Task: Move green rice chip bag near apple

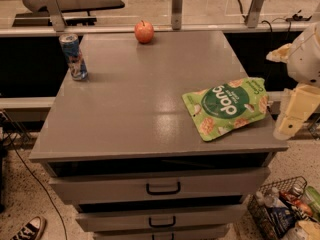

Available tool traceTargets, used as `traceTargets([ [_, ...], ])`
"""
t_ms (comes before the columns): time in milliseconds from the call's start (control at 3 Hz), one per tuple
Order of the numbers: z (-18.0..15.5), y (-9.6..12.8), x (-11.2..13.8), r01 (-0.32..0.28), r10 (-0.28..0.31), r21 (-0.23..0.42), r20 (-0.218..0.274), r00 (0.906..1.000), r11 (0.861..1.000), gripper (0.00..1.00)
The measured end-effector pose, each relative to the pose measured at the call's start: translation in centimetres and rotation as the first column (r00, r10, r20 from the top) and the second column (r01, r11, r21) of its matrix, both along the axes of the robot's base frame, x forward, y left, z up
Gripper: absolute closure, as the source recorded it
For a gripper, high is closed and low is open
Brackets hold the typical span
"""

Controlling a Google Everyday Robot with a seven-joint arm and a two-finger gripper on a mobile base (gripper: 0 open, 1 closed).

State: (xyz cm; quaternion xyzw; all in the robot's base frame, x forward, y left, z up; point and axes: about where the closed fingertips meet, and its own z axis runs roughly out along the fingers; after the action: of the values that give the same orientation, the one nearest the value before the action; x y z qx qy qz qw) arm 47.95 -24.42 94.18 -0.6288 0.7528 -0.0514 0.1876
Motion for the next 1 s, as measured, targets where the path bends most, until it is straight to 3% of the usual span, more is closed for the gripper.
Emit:
traceTargets([
  [333, -2.9, -1.9, 3.3, -0.070, 0.071, -0.021, 0.057, 0.9958, 0.997, 0.00],
  [1000, -6.5, -1.9, 7.7, -0.158, 0.156, 0.000, 0.135, 0.9785, 0.987, 0.00],
])
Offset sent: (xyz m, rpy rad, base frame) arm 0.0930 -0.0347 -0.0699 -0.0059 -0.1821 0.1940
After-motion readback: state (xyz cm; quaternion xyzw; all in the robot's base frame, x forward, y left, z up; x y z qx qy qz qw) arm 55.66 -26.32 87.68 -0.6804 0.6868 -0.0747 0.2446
